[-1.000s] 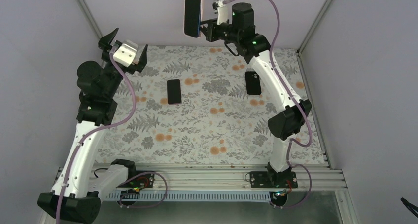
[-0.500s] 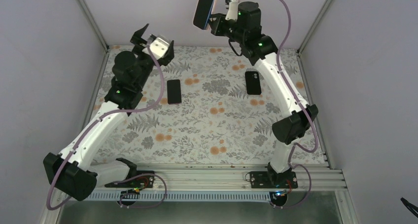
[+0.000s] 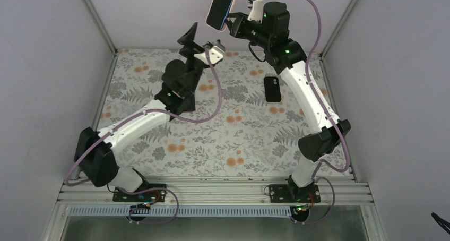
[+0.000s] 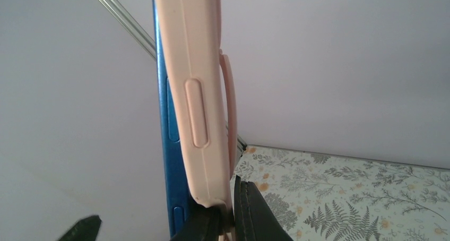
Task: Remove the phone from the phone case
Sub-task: Remove the phone case from the phone.
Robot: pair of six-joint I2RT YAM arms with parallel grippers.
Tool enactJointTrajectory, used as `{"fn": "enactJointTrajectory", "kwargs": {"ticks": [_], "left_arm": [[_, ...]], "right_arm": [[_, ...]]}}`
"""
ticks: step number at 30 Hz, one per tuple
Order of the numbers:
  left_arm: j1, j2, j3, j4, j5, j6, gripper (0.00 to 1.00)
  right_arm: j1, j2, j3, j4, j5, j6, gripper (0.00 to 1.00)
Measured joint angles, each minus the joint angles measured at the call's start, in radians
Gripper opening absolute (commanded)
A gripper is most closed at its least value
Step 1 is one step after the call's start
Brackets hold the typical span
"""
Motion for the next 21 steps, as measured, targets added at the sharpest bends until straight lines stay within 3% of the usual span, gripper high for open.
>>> {"fn": "enactJointTrajectory", "kwargs": {"ticks": [13,21], "left_arm": [[-0.050,0.124,0.045,0.225,-0.071,0.130,0.95],[-0.055,0.124,0.056,0.209,-0.069,0.130,0.96]], "right_arm": [[-0.001,-0.010,-0.069,0.045,0.010,-0.024,0.03],[-0.006,-0.010,-0.091,0.052,0.020,-0.031,0.03]]}}
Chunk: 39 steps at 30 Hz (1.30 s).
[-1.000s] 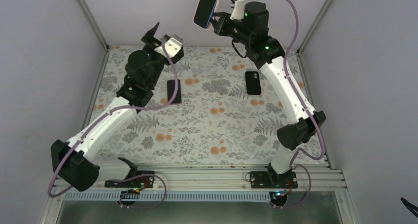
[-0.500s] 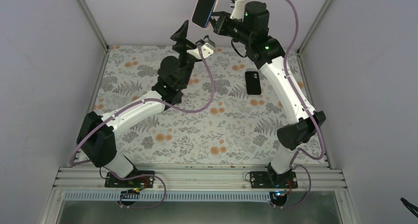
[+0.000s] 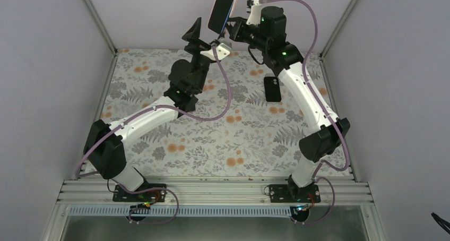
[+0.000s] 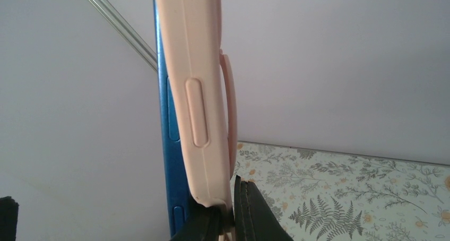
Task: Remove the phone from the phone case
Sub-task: Remove the phone case from the phone.
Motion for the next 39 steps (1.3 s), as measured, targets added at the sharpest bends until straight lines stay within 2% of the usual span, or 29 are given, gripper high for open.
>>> {"fn": "enactJointTrajectory", "kwargs": {"ticks": [11,28,32,39], "left_arm": [[0.015,-0.003,0.039,-0.150,0.054,-0.061,0.96],[0.045,0.004,0.065,-0.162,0.092,-0.059,0.99],[0.050,0.022,0.065,-0.119,0.079,-0.029,0.96],[0.047,0.073,0.083,-0.033,0.048,-0.009,0.85]], "right_arm": [[0.000,0.000,0.002,-0.002,0.001,-0.004,0.03],[0.000,0.000,0.008,-0.002,-0.011,-0.003,0.03],[0.000,0.000,0.008,-0.001,-0.024,-0.003,0.03],[-0.009,0.000,0.008,0.000,-0.073,-0.001,0.03]]}}
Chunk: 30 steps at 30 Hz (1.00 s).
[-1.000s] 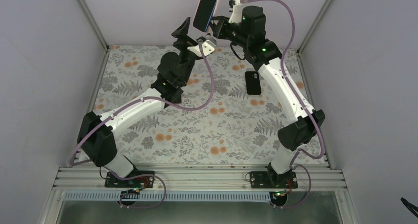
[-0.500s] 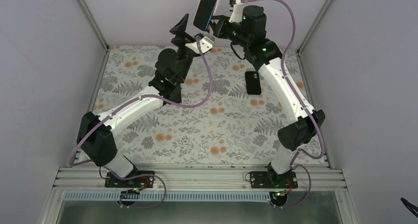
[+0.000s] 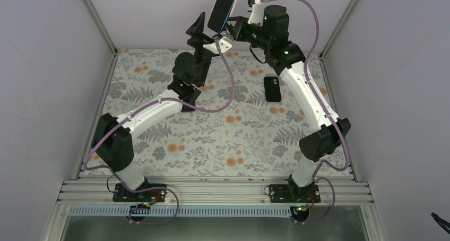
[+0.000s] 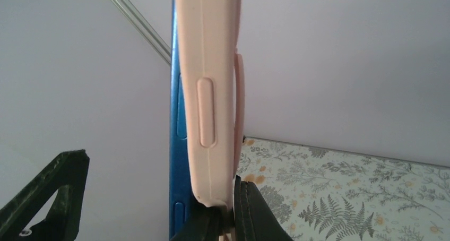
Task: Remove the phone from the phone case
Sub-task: Remove the phone case from the phone.
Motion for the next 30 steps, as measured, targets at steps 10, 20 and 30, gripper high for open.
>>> {"fn": "enactJointTrajectory", "kwargs": {"ticks": [10,20,30], "left_arm": [[-0.009,0.083,0.087,0.087,-0.062,0.002,0.74],[-0.063,0.136,0.093,0.223,-0.117,0.082,0.55],[-0.102,0.210,0.119,0.451,-0.152,0.168,0.18]], "right_arm": [[-0.026,-0.001,-0.003,0.059,-0.085,-0.041,0.03],[-0.044,-0.017,-0.002,0.049,-0.153,-0.105,0.03],[-0.051,-0.028,0.000,0.082,-0.240,-0.131,0.03]]}}
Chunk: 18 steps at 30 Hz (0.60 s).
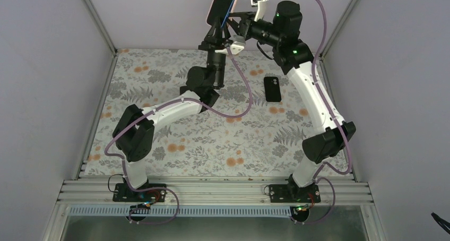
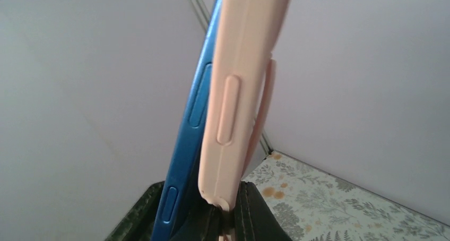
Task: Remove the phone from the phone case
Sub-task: Remove the phone case from the phone.
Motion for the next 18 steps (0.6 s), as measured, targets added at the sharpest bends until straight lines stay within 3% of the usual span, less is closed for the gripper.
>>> {"fn": "enactJointTrajectory", "kwargs": {"ticks": [6,12,18], "left_arm": [[-0.010,0.008,0.000,0.057,0.006,0.033,0.16],[-0.012,0.018,0.000,0.103,0.014,0.066,0.02],[-0.013,-0.002,-0.034,0.093,0.025,0.037,0.02]], "right_arm": [[0.000,-0.010,0.000,0.013,-0.033,-0.008,0.03],[0.001,-0.019,-0.003,0.018,-0.026,-0.044,0.03],[0.014,-0.034,-0.009,-0.023,0.043,-0.081,0.03]]}}
